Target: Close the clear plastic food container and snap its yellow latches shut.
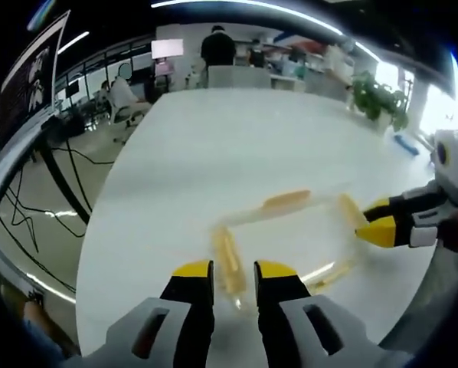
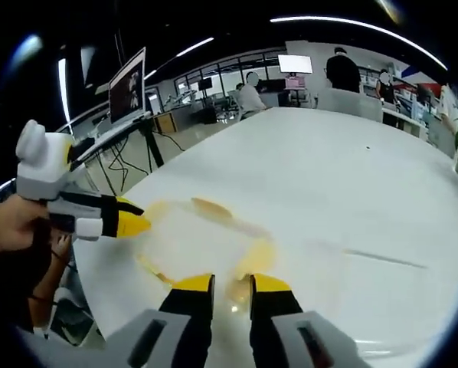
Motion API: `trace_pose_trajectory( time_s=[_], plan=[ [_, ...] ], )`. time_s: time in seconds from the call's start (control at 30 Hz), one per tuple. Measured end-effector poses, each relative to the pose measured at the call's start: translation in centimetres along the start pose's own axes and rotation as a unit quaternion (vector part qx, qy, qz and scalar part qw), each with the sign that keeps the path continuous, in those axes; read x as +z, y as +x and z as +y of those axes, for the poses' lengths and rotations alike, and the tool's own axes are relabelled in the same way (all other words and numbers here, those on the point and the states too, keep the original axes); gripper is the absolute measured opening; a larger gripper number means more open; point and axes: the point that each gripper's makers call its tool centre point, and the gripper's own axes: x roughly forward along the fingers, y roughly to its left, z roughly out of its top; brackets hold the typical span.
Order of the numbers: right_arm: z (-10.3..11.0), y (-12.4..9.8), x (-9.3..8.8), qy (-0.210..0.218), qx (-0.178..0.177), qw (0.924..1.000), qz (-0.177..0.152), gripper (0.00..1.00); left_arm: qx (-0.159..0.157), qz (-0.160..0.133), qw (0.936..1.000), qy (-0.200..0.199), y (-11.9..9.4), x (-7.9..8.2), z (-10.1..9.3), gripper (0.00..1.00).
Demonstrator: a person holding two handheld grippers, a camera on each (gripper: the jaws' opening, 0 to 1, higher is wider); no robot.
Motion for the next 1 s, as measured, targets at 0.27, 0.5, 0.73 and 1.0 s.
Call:
trace_pose_trajectory(
  time_s=[0.27, 0.5, 0.73, 1.0],
  plan=[
    [-0.3, 0.2, 0.2, -0.011, -0.007, 0.9999, -0.008, 0.08, -0.003, 0.002, 1.0, 0.009, 0.2, -0.3, -0.1, 0.06],
    [-0.5, -0.1, 0.3, -0.037, -0.011, 0.9993, -0.003, 0.04, 0.008, -0.001, 0.9999, 0.01, 0.1, -0.1, 0.2, 0.04],
    [-0.4, -0.4, 0.0, -0.061, -0.007, 0.9981, 0.009, 0.03, 0.006, 0.007, 0.9998, 0.019, -0.5, -0.4, -0.3, 0.03],
    [-0.3, -1.2, 1.1, -0.061, -0.005, 0.9981, 0.002, 0.03, 0.013, 0.005, 0.9998, 0.017, -1.4, -0.2, -0.5, 0.04]
  ],
)
